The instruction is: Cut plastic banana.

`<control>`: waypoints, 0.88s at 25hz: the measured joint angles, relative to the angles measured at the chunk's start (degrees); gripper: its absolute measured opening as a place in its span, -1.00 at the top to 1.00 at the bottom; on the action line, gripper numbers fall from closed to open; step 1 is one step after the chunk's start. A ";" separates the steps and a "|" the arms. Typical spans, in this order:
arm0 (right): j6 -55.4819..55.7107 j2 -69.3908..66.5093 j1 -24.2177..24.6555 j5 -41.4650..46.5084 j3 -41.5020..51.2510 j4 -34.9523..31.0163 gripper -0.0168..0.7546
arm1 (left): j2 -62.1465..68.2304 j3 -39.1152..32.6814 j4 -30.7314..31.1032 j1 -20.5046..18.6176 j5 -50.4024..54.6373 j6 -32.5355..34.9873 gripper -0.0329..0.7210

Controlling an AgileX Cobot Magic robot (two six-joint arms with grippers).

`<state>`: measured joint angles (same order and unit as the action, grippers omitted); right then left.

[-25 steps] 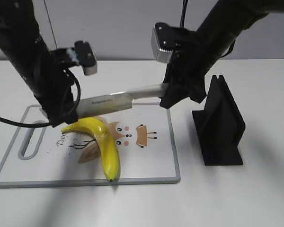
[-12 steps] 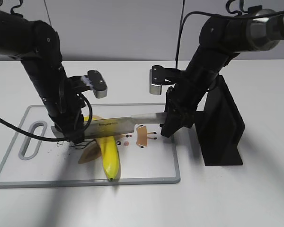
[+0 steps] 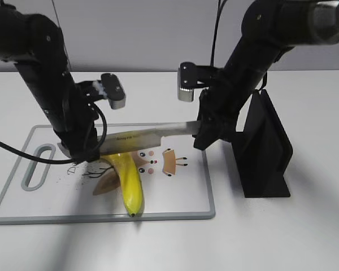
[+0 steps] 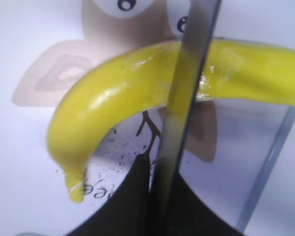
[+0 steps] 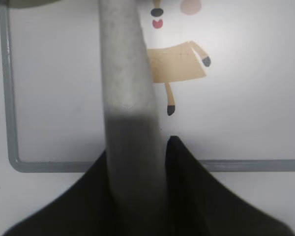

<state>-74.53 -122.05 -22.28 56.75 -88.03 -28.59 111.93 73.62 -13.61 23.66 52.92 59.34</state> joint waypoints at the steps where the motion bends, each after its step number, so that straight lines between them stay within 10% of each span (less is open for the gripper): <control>1: 0.00 1.45 -0.05 0.17 0.00 0.26 0.35 | -1.79 -0.02 0.32 0.07 0.45 -0.17 0.90; 18: 0.40 17.63 -0.69 4.31 0.00 0.05 0.38 | -21.69 -0.25 0.17 0.59 4.89 -0.80 0.91; 22: 0.49 17.63 -0.62 4.20 0.00 0.93 0.38 | -21.69 -0.29 -1.50 0.29 3.61 -1.64 0.65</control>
<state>-74.03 -104.42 -22.90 60.95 -88.03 -27.67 90.25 73.33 -15.11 23.95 56.52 57.70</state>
